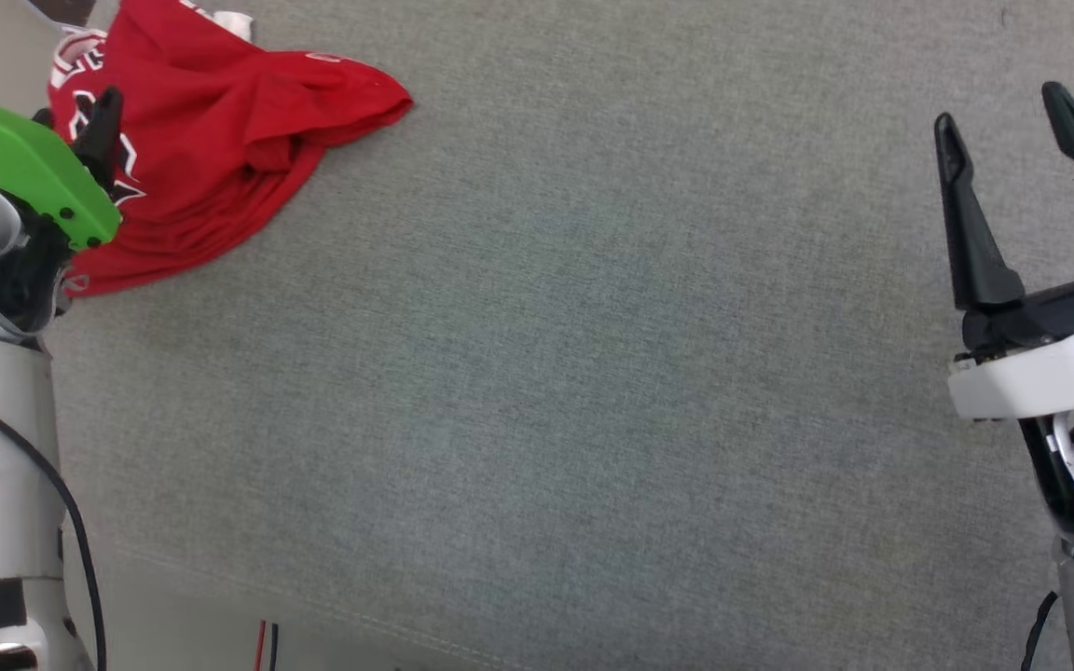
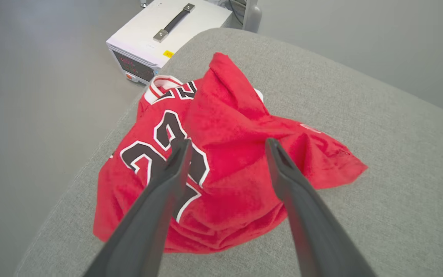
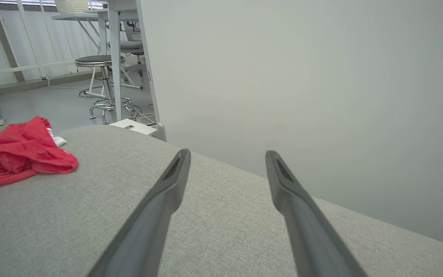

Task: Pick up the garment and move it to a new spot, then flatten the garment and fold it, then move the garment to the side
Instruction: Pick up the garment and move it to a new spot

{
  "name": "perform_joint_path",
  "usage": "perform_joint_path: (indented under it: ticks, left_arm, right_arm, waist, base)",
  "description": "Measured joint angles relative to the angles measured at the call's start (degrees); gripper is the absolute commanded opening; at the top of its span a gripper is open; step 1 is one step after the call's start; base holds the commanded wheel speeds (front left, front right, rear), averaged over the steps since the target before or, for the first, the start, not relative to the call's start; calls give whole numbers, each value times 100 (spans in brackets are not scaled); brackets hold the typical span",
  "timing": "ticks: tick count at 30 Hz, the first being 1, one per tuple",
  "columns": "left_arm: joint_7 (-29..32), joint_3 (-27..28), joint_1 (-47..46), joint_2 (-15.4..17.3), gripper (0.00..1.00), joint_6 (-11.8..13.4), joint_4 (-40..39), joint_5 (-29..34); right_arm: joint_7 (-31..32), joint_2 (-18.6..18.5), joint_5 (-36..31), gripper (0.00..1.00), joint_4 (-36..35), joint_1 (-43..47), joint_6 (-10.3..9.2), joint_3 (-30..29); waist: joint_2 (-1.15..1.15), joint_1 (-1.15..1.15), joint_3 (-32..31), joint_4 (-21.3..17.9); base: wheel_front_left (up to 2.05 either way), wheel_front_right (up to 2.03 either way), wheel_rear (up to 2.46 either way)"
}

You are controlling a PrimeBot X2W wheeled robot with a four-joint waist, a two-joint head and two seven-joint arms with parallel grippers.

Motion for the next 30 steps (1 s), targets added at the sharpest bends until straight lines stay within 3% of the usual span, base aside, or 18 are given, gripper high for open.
perform_joint_path:
  ticks: [9, 21, 22, 24, 25, 30]
  left_arm:
    - [814, 21, -408, 420, 100, 78, 474, -129]
    - [1811, 125, -599, 598, 100, 394, 972, -421]
    - [1871, 129, -606, 600, 73, 456, 956, -421]
    - [2071, 130, -610, 599, 11, 530, 873, -445]
    - [2116, 145, -609, 594, 0, 563, 859, -479]
    - [2246, 152, -509, 526, 0, 669, 691, -571]
  right_arm:
    - [26, -116, 23, 100, -303, -228, -1, -127]
    - [119, -170, 22, 100, -714, -273, -1, -231]
    - [120, -170, 22, 100, -717, -273, -1, -238]
    - [122, -170, 21, 100, -728, -273, -1, -253]
    - [129, -170, 21, 100, -728, -273, -1, -254]
    - [153, -155, 20, 100, -717, -272, -1, -270]
  waist:
    - [0, 0, 702, -274]
    - [0, -1, 1246, -609]
    - [0, -1, 1255, -622]
    - [0, -1, 1256, -636]
    - [0, -1, 1248, -637]
    - [0, -1, 1156, -636]
  base:
    - [0, 0, 0]
    - [0, 0, 0]
    - [0, 0, 0]
    - [0, 0, 0]
    - [0, 0, 0]
    - [0, 0, 0]
